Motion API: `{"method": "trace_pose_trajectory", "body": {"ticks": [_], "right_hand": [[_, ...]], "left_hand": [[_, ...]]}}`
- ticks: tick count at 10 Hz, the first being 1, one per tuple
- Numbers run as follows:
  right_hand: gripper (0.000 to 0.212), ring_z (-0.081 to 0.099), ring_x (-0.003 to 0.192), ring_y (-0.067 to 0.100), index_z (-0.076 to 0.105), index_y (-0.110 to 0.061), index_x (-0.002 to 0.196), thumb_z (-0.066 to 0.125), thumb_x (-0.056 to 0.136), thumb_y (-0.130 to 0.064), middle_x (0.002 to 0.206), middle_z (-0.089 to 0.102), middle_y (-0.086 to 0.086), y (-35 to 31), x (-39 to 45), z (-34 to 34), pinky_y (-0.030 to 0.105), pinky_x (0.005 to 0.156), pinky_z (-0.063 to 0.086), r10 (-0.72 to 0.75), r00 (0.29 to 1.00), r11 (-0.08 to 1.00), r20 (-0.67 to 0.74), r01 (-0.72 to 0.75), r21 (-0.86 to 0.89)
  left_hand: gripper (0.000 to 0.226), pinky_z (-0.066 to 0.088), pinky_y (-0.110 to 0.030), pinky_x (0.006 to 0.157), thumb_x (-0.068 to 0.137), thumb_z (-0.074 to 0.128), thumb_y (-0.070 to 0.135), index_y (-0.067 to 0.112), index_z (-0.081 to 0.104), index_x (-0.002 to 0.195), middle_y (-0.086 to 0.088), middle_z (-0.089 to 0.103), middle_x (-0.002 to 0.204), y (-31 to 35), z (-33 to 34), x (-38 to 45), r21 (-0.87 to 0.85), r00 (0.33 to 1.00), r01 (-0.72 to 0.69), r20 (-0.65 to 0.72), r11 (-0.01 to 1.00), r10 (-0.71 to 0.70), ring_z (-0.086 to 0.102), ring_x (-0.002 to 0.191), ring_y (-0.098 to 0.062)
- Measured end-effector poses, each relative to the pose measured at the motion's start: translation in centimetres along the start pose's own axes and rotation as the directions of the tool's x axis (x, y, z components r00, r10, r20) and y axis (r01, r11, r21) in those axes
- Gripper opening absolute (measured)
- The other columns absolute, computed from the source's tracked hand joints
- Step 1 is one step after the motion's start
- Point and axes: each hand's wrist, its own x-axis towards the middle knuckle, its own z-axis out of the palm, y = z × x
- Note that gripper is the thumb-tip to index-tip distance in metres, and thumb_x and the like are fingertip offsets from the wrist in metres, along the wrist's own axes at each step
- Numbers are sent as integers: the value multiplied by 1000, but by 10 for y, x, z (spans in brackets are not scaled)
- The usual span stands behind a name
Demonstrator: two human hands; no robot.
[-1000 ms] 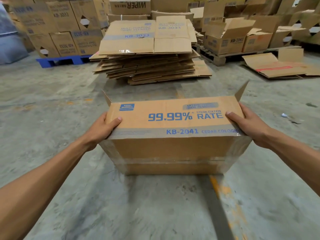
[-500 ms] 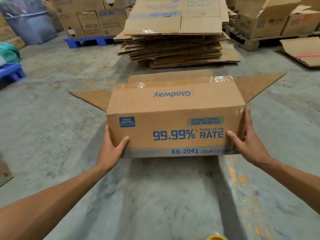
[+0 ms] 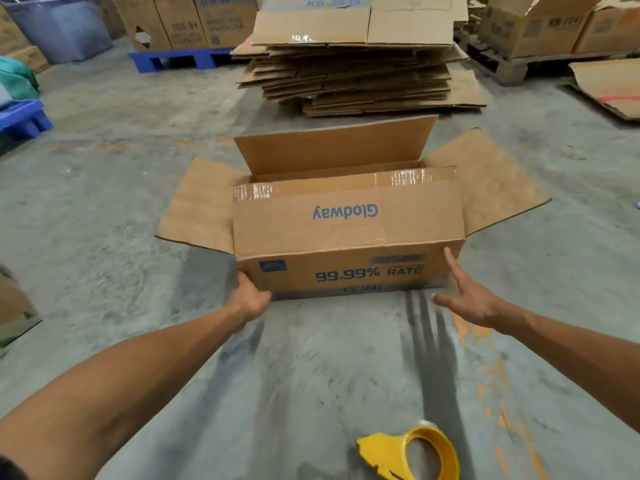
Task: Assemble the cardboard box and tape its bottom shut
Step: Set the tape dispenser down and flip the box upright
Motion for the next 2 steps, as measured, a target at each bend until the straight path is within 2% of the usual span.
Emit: {"method": "trace_pose_trajectory", "body": {"ticks": [1, 2], "right_hand": [[94, 10, 151, 22, -10, -24, 157, 61, 95, -27, 165, 2, 4, -10, 2, 11, 36, 121, 15, -8, 998, 990, 55, 15, -138], [86, 10, 151, 20, -3, -20, 158, 57, 97, -28, 165, 7, 5, -29, 5, 27, 33, 121, 13, -44, 997, 979, 59, 54, -196]], "left_hand": [[79, 40, -39, 106, 93, 57, 23, 7, 9, 152, -19, 44, 146, 8, 7, -3, -8, 998, 54, -19, 998, -55, 46, 130, -37], [82, 38, -39, 109, 94, 51, 29, 6, 0, 154, -18, 37, 151, 19, 26, -11, -2, 996, 80, 49, 997, -80, 42, 134, -36]]}}
